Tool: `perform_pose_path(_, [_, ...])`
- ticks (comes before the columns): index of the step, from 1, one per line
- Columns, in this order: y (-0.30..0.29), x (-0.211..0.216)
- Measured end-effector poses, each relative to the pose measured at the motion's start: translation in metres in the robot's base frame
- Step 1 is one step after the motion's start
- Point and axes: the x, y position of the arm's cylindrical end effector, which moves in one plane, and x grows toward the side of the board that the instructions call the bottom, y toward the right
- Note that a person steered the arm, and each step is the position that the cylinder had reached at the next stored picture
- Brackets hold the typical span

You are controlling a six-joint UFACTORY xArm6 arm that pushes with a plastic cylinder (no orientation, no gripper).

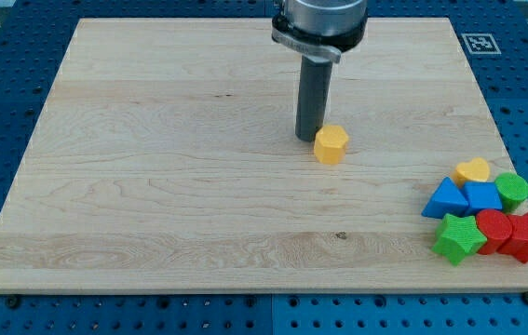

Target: Move the yellow hexagon into the group of blocks

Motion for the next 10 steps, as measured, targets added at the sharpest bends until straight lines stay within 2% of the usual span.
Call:
perform_pose_path(3, [0.019, 0.049])
perform_pose_path(5, [0.037, 0.028])
perform_pose_path(7, [0.096, 0.028])
perform_pose_path(10, [0.108, 0.04])
